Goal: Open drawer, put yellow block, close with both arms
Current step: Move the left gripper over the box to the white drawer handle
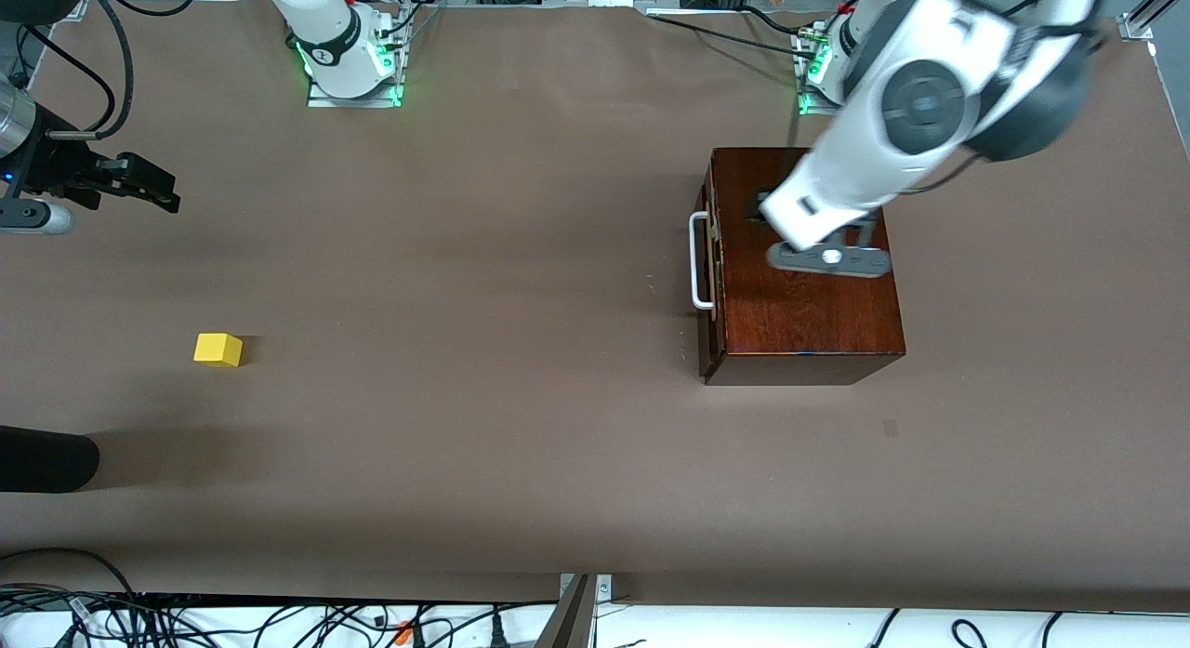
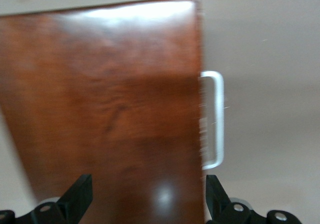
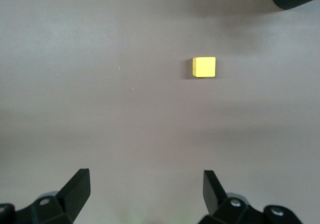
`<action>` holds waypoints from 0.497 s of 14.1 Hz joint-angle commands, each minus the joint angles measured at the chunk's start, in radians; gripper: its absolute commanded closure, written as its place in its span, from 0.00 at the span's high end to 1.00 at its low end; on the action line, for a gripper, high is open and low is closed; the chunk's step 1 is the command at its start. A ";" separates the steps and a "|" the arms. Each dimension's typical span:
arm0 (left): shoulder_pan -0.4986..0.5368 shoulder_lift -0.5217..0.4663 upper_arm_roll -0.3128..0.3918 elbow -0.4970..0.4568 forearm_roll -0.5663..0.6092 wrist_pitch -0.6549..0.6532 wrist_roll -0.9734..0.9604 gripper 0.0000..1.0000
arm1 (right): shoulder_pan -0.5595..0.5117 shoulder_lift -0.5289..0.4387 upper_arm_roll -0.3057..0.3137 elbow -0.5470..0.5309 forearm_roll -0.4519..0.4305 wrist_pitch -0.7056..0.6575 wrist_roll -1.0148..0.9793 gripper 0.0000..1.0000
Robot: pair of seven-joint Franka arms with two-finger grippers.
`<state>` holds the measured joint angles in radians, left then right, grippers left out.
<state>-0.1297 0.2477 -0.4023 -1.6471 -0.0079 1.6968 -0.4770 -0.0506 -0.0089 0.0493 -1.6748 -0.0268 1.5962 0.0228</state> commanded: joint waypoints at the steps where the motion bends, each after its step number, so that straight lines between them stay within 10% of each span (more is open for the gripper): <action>1: -0.115 0.083 -0.003 0.036 0.070 0.059 -0.136 1.00 | -0.009 0.006 0.006 0.020 0.013 -0.012 -0.012 1.00; 7: -0.281 0.218 -0.003 0.036 0.318 0.138 -0.388 1.00 | -0.009 0.006 0.006 0.018 0.013 -0.012 -0.012 1.00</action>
<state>-0.3960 0.4274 -0.4102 -1.6459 0.2395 1.8363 -0.8090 -0.0506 -0.0089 0.0494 -1.6748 -0.0268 1.5963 0.0228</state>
